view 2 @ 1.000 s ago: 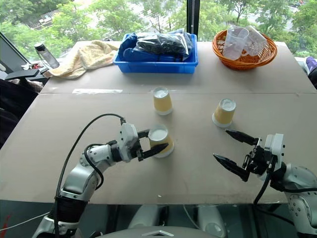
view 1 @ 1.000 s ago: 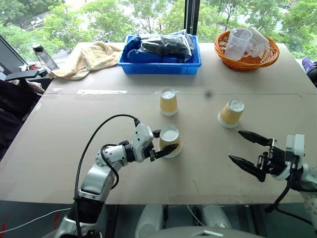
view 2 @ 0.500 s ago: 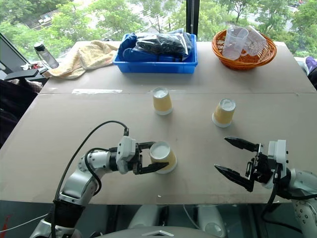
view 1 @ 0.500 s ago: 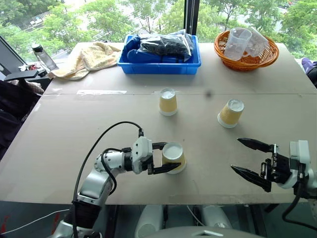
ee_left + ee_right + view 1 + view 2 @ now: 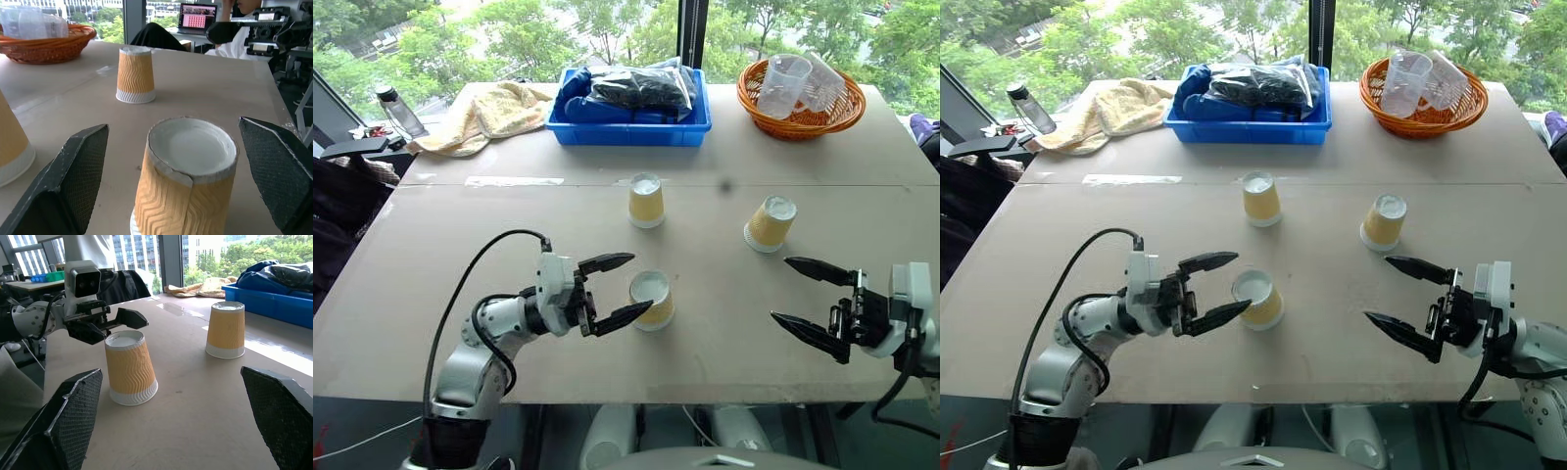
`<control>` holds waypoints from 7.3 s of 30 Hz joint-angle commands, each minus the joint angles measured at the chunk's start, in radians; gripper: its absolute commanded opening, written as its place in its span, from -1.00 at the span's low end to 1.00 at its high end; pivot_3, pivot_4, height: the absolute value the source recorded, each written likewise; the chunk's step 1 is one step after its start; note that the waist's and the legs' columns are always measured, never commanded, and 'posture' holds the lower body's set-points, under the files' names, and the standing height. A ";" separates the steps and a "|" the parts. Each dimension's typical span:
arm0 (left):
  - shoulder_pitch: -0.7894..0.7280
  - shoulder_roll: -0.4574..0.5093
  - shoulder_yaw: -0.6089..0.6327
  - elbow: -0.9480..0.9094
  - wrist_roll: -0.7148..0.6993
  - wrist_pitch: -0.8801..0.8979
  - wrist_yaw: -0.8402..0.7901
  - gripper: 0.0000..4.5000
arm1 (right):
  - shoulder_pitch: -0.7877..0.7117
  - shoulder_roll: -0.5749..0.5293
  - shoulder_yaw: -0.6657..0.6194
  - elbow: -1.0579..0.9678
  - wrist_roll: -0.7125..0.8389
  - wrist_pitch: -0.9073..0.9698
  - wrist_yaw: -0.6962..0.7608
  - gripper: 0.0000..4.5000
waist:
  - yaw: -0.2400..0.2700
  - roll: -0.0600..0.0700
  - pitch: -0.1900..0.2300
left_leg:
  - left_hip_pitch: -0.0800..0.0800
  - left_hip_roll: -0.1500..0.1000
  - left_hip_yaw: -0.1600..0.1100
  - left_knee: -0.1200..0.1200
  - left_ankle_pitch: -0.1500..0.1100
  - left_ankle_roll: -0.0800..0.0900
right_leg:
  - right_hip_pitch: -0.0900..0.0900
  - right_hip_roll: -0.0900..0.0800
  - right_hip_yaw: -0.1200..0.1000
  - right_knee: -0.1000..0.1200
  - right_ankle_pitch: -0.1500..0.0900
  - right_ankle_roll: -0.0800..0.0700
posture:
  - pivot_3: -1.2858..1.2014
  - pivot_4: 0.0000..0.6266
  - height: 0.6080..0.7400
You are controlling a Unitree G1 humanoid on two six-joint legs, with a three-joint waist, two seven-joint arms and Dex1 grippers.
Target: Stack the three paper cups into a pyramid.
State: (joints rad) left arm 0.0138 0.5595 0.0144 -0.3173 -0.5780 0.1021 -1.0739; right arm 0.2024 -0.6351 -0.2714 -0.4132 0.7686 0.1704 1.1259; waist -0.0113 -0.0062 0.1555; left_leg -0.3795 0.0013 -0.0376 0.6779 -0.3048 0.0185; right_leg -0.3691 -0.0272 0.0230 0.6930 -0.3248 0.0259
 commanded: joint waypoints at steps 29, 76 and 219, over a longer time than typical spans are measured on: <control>-0.537 -0.144 0.002 0.564 0.295 -0.044 0.342 0.95 | -0.092 0.083 0.019 0.009 -0.031 -0.036 -0.065 1.00 | 0.014 -0.003 0.002 | -0.004 -0.001 -0.001 0.005 0.002 -0.004 | -0.002 0.001 -0.002 0.002 0.000 0.000 | 0.03 -0.52 1.00; -0.340 -0.013 0.024 0.314 0.165 0.021 -0.087 -0.04 | -0.045 0.064 -0.004 0.016 -0.024 -0.076 -0.055 1.00 | -0.003 -0.004 0.003 | -0.006 0.000 -0.001 0.006 0.002 -0.004 | -0.005 0.001 0.000 0.003 0.000 0.000 | 0.03 -0.52 1.00; -0.203 0.589 0.369 0.137 -0.205 0.363 -0.527 1.00 | -0.716 0.244 0.554 0.061 -0.167 0.327 -0.114 -0.19 | -0.030 0.001 0.008 | -0.011 -0.001 -0.004 0.005 0.002 -0.004 | -0.011 0.000 -0.004 0.003 0.000 0.000 | 0.03 -0.52 1.00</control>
State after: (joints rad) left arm -0.1922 1.1462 0.3449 -0.1568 -0.7685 0.4653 -1.6057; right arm -0.5070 -0.3946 0.2849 -0.3425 0.6073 0.5197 0.9986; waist -0.0411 -0.0056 0.1640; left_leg -0.3910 0.0007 -0.0417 0.6833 -0.3027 0.0148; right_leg -0.3801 -0.0267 0.0187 0.6959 -0.3247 0.0258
